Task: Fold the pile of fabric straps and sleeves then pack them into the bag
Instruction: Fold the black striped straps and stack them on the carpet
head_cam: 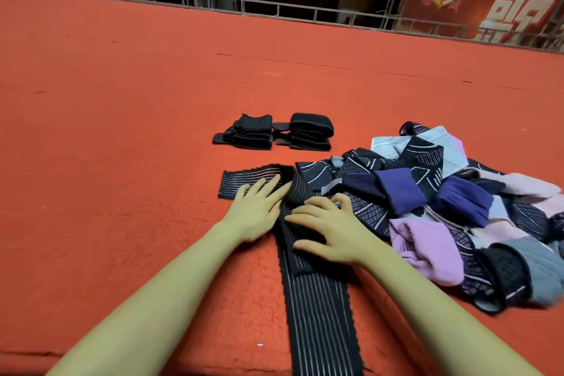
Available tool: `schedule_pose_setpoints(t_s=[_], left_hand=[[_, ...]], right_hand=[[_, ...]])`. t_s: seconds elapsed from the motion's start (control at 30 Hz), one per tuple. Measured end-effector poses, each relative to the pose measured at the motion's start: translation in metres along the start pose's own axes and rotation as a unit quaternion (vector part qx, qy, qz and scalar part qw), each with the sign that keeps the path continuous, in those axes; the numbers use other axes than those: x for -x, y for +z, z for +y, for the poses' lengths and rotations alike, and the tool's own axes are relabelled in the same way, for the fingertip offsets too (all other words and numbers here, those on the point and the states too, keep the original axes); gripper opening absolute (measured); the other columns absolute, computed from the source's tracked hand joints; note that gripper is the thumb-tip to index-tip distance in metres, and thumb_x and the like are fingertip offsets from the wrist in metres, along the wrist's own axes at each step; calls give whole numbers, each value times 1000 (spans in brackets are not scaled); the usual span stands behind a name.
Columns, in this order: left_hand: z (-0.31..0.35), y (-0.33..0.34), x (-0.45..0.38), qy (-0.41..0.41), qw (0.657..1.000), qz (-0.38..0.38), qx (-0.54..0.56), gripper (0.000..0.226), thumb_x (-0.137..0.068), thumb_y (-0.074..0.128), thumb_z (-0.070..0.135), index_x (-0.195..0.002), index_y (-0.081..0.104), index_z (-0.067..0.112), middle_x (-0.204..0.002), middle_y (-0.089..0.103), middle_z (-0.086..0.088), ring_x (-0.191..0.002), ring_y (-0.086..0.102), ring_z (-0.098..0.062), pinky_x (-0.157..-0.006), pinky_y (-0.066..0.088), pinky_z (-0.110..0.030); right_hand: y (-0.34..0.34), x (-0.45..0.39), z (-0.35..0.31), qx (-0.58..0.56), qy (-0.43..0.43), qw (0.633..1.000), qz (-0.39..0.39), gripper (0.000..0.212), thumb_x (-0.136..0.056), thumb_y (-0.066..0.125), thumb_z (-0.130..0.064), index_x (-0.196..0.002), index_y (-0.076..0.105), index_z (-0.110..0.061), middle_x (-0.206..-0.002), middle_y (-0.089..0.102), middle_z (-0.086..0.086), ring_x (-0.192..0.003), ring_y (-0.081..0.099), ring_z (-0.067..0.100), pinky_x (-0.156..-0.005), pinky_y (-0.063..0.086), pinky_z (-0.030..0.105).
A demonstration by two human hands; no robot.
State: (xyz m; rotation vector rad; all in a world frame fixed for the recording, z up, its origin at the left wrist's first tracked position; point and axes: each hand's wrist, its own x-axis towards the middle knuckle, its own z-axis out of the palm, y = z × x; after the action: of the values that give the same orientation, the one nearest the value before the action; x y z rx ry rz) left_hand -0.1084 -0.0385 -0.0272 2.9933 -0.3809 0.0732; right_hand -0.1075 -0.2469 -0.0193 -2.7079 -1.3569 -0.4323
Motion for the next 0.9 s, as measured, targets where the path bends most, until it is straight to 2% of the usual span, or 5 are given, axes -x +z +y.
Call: schedule_pose_setpoints(t_s=[0.13, 0.27, 0.57, 0.73, 0.9], left_hand=[[-11, 10, -3, -27, 996, -82, -27, 49, -104, 16, 38, -152, 10, 33, -160, -6, 7, -147, -3, -21, -117, 1, -44], [-17, 17, -3, -32, 996, -86, -13, 50, -103, 15, 40, -152, 11, 34, -160, -5, 10, -147, -5, -19, -118, 0, -43], [-26, 23, 14, 2, 992, 124, 24, 63, -91, 15, 53, -150, 2, 37, -160, 4, 2, -146, 13, -29, -116, 15, -44], [-9, 19, 6, 73, 993, 88, -29, 63, -91, 11, 54, -145, 36, 33, -159, 12, 0, -146, 13, -30, -115, 9, -46], [-4, 14, 1, -37, 998, -10, -56, 52, -101, 18, 51, -150, 17, 37, -158, -19, 0, -146, -15, -26, -117, -6, -44]], right_hand=[[6, 4, 6, 11, 66, 987, -148, 114, -59, -10, -91, -147, 33, -33, -155, 27, -15, -143, 18, 10, -111, -2, 48], [9, 6, 8, 1, 80, 981, -174, 123, -47, -6, -98, -150, 23, -36, -157, 17, -18, -145, 11, 9, -112, -8, 47], [13, -1, 5, -1, 64, 991, -116, 101, -64, 8, -88, -141, 43, -32, -147, 40, -13, -137, 28, 17, -105, -2, 40], [25, 4, -1, -39, 11, 999, 8, 38, -86, 41, -59, -104, 60, -31, -103, 61, -12, -92, 59, 17, -79, 20, 32], [6, 5, -2, -84, 0, 994, -72, 69, -73, 36, -79, -113, 64, -30, -114, 58, -15, -105, 50, 4, -87, 14, 29]])
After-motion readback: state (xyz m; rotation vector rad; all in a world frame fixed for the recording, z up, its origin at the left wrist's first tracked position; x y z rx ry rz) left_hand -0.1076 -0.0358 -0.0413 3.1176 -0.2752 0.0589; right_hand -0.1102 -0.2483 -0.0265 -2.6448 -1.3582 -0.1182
